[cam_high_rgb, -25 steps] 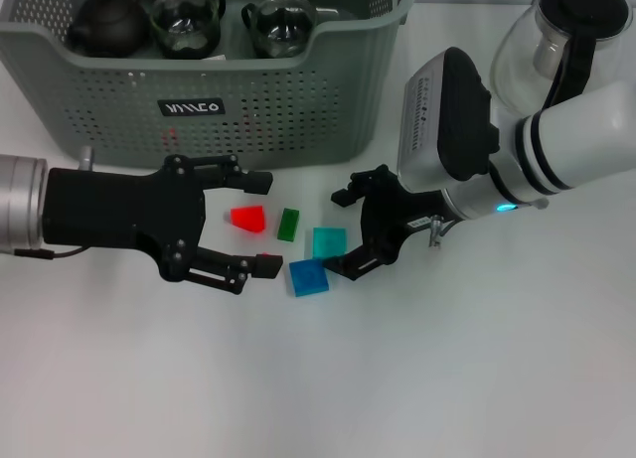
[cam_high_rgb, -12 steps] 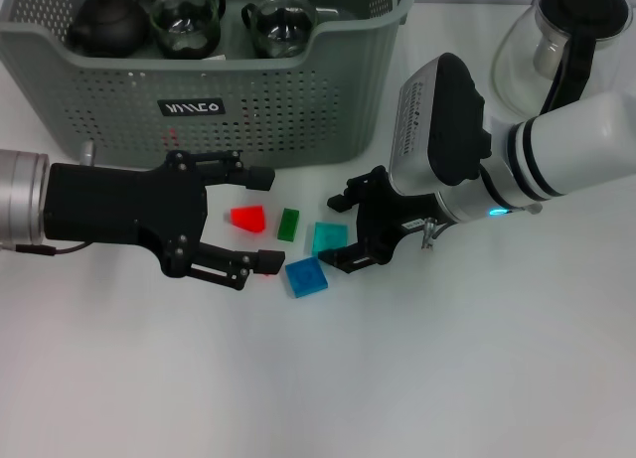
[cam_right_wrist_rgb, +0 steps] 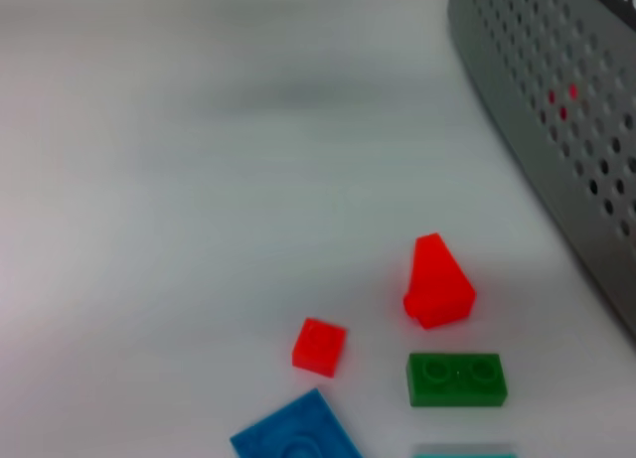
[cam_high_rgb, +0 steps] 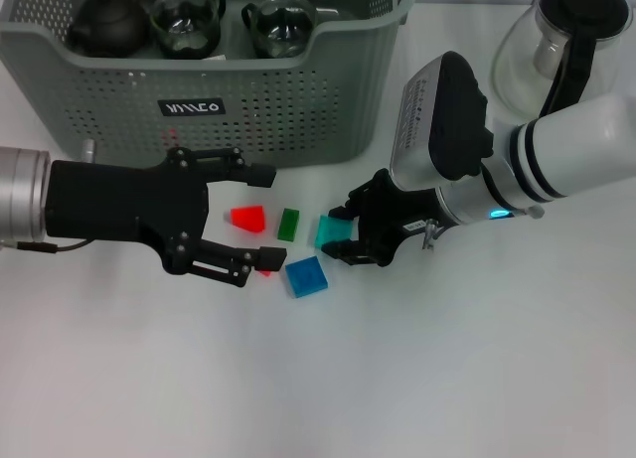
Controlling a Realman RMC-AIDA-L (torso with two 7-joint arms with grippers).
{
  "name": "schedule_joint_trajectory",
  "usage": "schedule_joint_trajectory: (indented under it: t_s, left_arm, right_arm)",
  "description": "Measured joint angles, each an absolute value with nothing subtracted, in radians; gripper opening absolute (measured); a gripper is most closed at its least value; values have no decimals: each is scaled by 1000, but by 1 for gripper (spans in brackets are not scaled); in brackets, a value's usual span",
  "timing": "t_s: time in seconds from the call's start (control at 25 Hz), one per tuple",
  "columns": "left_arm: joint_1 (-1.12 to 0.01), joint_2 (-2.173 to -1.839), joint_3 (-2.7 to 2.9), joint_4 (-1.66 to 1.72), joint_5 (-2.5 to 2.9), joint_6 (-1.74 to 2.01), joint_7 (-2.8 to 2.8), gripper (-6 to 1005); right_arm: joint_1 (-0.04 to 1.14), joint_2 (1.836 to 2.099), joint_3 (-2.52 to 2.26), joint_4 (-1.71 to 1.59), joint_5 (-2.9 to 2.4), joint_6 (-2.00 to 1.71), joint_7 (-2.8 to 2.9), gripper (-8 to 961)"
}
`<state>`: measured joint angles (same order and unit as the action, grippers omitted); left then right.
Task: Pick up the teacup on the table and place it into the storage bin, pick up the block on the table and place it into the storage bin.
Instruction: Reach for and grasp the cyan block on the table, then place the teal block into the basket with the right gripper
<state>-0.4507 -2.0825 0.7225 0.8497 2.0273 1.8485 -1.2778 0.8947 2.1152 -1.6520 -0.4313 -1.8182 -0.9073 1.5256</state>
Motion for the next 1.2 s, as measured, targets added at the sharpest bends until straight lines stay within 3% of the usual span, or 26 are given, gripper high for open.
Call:
schedule_joint_trajectory:
  t_s: [0.08, 0.2, 0.76, 1.2]
  left_arm:
    - [-446, -2080, 722, 850, 2028, 1848, -1278, 929]
    - [-435, -2074, 710, 850, 2033, 1848, -1278, 928]
    - [-338, -2050, 586, 893, 2047, 1817, -1255, 927]
    - [-277, -2051, 454, 881, 2048, 1814, -1191, 925]
  right_arm:
    - [887, 2113, -1652, -439, -1818, -912, 1531, 469]
    - [863, 2109, -1652, -473, -1819, -928, 1548, 424]
    - [765, 2068, -1545, -869, -1844, -1300, 1846, 424]
    - [926, 2076, -1226, -1033, -1964, -1508, 2071, 425]
